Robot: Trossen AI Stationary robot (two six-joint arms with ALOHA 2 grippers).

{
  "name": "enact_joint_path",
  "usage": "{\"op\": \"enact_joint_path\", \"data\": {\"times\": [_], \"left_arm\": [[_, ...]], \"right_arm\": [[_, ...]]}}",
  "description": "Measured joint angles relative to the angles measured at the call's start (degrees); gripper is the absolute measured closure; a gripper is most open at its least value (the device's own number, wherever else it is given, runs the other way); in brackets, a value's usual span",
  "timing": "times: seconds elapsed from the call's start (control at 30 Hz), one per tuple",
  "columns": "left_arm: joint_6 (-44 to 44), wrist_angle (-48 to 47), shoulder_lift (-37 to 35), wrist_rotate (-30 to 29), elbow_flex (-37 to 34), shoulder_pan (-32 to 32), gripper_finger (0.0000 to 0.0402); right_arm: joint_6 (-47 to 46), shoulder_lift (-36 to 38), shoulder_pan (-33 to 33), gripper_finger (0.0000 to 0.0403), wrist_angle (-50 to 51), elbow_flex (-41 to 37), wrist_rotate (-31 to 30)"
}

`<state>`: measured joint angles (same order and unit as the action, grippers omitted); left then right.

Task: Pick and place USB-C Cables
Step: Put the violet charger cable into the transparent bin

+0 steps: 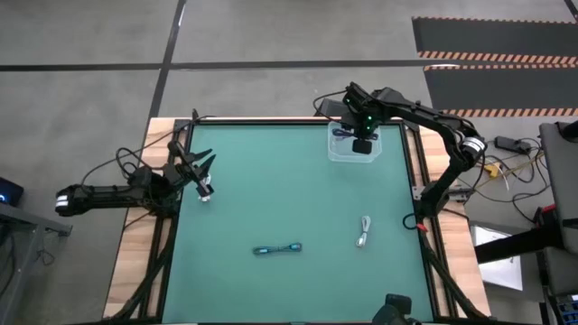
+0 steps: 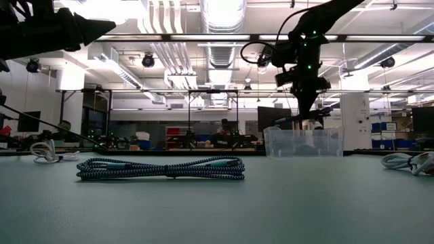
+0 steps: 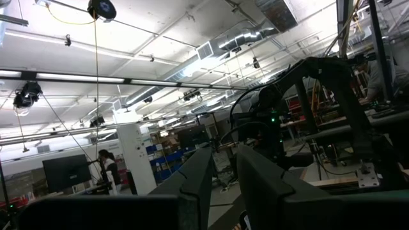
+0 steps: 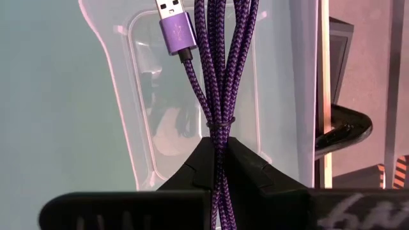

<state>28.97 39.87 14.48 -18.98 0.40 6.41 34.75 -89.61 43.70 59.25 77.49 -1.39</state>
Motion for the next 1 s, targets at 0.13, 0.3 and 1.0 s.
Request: {"op": "enact_joint_path", "data": {"times": [0.13,0.3,1.0], "left_arm": [[0.00,-0.02,0.02,0.01,-0.01,0.00,0.0343],[0.00,-0.04,0.02,0.02,0.00,-0.02,0.0343],[0.00,-0.04,0.01,0.01,-0.01,-0.01,0.0343]], "right_arm": [[0.06,-0.02,0.00,0.0390,-1.17,-0.37,-0.02],[0.21,0.00,0.00,0.0390,-2.00,-1.38,-0.01],[-0.62,-0.02,0.00,0.0390,-5.14,-2.75,0.00]]}}
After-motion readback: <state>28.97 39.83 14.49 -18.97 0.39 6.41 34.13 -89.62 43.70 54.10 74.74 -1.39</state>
